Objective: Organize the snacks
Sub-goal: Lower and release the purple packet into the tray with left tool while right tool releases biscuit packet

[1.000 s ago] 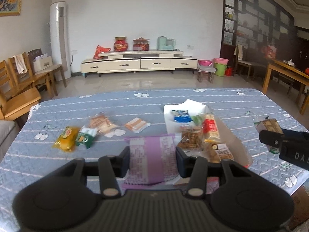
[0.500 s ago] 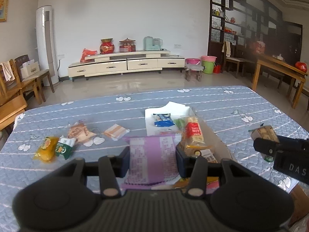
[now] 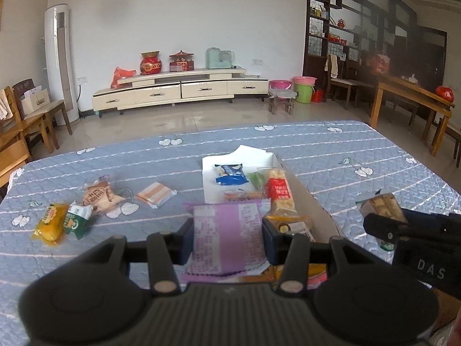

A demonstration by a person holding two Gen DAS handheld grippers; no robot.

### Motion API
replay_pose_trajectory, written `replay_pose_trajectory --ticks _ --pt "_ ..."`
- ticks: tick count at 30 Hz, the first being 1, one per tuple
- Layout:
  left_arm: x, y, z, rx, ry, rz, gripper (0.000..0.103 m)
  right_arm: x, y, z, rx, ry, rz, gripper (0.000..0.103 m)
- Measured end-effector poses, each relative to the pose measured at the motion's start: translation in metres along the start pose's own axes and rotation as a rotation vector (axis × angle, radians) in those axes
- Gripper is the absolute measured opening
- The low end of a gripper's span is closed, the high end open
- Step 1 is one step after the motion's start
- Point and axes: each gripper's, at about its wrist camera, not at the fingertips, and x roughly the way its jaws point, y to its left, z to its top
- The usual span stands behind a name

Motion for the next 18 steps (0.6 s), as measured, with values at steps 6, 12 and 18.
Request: replay_pose_trajectory --ticks 6,12,18 --pt "0.011 -0.001 -0.002 -0.004 0.021 -0.006 0.046 0.003 0.002 -0.001 0.001 0.013 0.008 0.053" --pt "0.020 -0.004 -0.004 0.003 0.030 -0.011 0.046 0.008 0.001 -0.002 -0.005 0.026 0.018 0.053" --pt "0.032 -0.006 -0.005 0.001 0.048 -0.018 0.046 0.014 -0.002 -0.001 -0.003 0.040 0.022 0.053"
